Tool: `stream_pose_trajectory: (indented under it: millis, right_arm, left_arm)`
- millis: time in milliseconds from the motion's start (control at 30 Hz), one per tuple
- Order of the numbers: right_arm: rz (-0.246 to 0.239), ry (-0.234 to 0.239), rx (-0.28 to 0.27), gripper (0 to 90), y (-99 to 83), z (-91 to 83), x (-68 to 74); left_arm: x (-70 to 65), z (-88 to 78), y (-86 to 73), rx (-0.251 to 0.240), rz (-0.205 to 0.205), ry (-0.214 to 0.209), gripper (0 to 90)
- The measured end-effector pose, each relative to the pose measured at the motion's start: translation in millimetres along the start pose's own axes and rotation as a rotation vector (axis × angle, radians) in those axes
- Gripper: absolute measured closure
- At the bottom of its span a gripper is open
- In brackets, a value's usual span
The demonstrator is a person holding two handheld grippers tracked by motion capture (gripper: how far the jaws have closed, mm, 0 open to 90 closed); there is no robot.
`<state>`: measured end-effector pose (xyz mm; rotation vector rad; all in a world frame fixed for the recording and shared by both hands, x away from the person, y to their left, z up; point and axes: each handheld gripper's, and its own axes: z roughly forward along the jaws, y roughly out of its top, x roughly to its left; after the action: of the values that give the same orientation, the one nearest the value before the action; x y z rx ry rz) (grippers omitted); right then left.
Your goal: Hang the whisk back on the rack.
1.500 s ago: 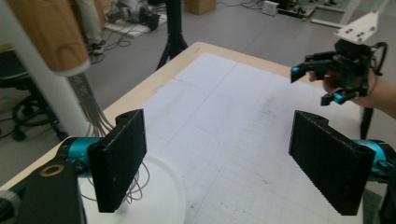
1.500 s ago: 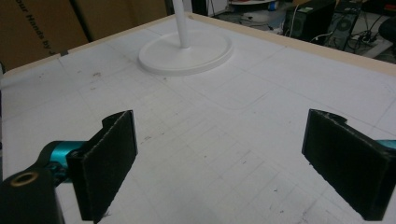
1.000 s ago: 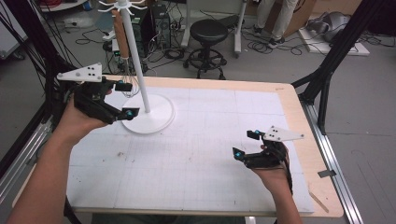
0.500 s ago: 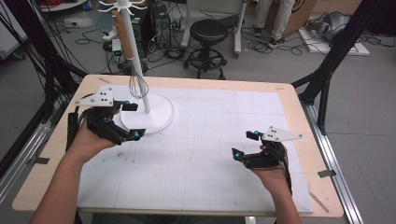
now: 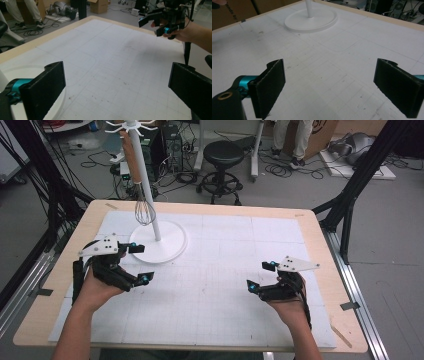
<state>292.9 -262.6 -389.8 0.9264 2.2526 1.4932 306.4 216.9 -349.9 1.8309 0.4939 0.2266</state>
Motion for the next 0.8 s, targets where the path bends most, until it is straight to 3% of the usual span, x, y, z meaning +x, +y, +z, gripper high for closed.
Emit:
stream_pose_trajectory:
  millis: [133, 267, 433, 800]
  right_arm:
    - [-0.008, -0.002, 0.008, 9.2, -1.4, 2.3, 0.8]
    - [-0.004, 0.002, 0.016, 9.2, -3.6, 3.8, 1.4]
    - [-0.006, 0.002, 0.028, 9.2, -5.1, 4.4, 0.3]
    - [0.001, -0.007, 0.033, 9.2, -5.9, 1.5, 0.7]
  left_arm:
    - [-2.3, 2.6, -6.1, 0.028, 0.007, 0.017, 1.6]
    - [-3.3, 0.8, -11.2, 0.007, -0.002, 0.026, 1.7]
    - [0.7, 2.2, -18.2, 0.016, -0.013, 0.046, 1.6]
    - [2.7, 12.7, -29.3, 0.057, -0.022, 0.041, 1.6]
